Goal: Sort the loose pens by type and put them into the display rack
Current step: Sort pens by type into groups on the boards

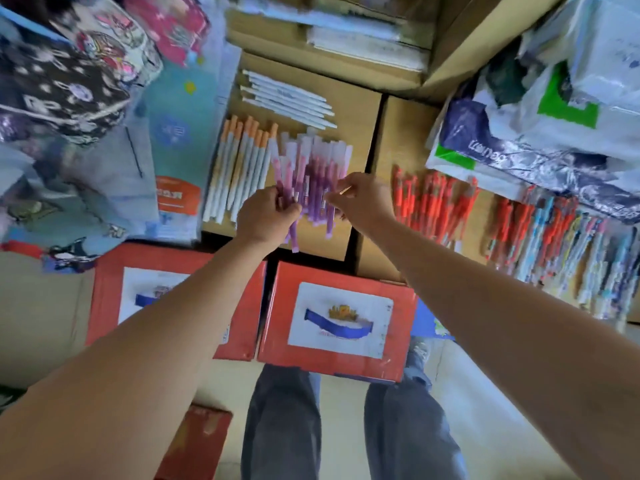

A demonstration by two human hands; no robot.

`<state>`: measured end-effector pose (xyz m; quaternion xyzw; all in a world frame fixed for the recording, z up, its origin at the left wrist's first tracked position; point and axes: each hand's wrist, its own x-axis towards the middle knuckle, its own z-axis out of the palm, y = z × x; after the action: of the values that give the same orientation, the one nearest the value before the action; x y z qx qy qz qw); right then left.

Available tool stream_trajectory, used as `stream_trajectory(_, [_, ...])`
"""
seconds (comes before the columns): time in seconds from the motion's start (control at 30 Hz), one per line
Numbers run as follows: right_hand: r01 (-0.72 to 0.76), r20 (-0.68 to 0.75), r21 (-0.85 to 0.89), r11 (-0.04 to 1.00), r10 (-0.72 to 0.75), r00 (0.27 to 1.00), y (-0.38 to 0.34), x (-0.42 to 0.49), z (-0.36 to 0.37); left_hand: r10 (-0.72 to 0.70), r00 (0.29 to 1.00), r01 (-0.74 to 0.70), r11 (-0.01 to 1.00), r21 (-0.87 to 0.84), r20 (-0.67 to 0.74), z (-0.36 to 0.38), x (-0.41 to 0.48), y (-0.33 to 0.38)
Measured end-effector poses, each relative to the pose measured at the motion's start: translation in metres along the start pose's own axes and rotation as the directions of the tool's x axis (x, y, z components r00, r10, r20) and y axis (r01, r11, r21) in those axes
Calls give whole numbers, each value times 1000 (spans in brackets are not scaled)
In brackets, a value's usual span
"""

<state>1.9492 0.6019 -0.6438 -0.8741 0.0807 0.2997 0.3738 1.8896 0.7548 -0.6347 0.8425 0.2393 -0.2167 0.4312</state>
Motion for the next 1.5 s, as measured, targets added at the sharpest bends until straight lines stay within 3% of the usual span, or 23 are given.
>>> stream_trajectory(0.27, [-29,-118,-127,992,14,993,-10,20,14,48,998,-50,997,61,34,2,35,-3])
stream_trajectory(0.47, [11,-138,-56,998,-19,990,-1,24,16,67,996,-74,986,151,52,7,47,1])
stream_trajectory(0.67, [-1,-216,-64,998,-13,976,12,31,20,113,993,-104,966,237,-25,17,51,7])
stream_trajectory(0.83, [10,-198,-85,996,-26,980,17,35,21,150,985,-126,960,250,-80,21,50,5])
stream_trajectory(1.07, [20,-211,4,1000,-18,977,19,36,18,213,963,-157,941,301,-165,24,46,-3])
stream_trajectory(1.5, [-10,-243,55,998,23,970,12,38,16,152,963,-84,953,290,-221,20,42,3])
